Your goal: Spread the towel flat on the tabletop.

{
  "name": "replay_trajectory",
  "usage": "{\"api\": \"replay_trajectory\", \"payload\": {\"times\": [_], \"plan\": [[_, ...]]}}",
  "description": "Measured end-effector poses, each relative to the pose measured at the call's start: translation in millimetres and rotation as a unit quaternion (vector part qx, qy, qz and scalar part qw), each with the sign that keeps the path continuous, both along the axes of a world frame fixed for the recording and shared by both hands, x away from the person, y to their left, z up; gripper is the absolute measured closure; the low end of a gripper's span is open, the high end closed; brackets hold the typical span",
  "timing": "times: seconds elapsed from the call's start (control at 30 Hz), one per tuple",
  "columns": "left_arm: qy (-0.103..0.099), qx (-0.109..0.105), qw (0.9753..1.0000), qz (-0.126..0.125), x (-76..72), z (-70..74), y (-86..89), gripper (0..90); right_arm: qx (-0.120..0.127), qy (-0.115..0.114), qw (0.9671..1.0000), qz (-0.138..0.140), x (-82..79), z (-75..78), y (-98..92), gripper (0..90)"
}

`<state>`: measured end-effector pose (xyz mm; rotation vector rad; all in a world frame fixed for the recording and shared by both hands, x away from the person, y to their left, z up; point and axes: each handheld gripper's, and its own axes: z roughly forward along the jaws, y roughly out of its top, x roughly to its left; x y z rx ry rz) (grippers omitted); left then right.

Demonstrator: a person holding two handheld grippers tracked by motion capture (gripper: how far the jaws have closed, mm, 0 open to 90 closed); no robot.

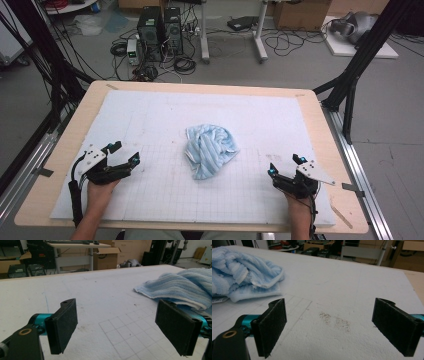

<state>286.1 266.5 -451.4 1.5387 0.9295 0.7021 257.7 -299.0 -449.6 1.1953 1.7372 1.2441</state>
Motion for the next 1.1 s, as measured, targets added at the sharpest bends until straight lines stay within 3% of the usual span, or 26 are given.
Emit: {"api": "replay_trajectory", "payload": {"times": [0.5, 0.77, 1.1], "plan": [[0.002, 0.002, 1.0, 0.003, 0.3, 0.1, -0.7, 18.5, 0.01, -0.003, 0.9999, -0.001, -0.1, -0.1, -2.2, 11.6], [-0.002, 0.006, 1.0, -0.005, -0.2, 0.2, -0.9, 18.5, 0.004, -0.008, 1.0, 0.002, -1.1, -0.2, -1.0, 11.6], [0.007, 0.0, 1.0, -0.006, 2.0, 1.0, 0.1, 19.5, 0.004, -0.005, 1.0, 0.005, -0.3, 0.0, -1.5, 11.6]]}}
